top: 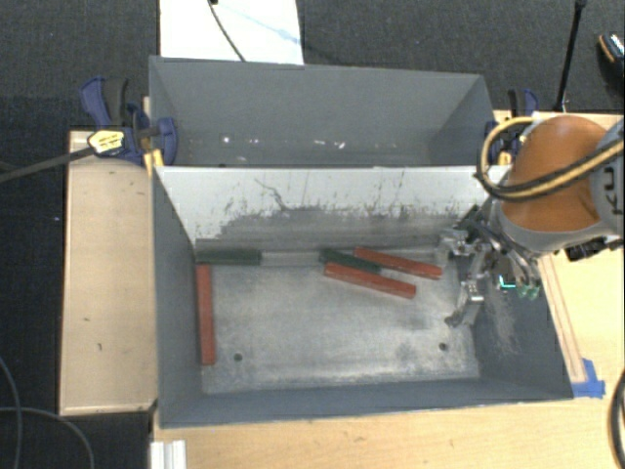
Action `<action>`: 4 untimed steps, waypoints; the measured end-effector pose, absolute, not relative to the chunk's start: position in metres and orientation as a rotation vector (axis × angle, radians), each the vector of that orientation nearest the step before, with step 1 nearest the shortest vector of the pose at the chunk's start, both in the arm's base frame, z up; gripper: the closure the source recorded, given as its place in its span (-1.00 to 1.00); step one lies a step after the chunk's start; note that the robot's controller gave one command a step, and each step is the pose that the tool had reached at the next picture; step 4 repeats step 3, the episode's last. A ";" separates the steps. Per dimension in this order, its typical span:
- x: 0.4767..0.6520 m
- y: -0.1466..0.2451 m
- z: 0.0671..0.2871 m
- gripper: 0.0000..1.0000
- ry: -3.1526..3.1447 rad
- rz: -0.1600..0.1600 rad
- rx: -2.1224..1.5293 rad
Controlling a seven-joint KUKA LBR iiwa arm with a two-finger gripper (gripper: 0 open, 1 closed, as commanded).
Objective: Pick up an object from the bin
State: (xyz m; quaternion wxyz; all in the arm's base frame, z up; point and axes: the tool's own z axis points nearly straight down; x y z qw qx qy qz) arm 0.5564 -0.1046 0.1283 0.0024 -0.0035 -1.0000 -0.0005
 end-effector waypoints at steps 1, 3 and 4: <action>0.588 -0.095 0.068 -1.00 -3.143 -0.002 -0.066; 0.553 -0.085 0.215 1.00 -3.152 0.003 0.029; 0.553 -0.085 0.215 1.00 -3.152 0.003 0.029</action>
Offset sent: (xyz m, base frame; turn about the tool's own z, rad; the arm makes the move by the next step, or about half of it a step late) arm 0.0305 0.0083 -0.0569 0.0359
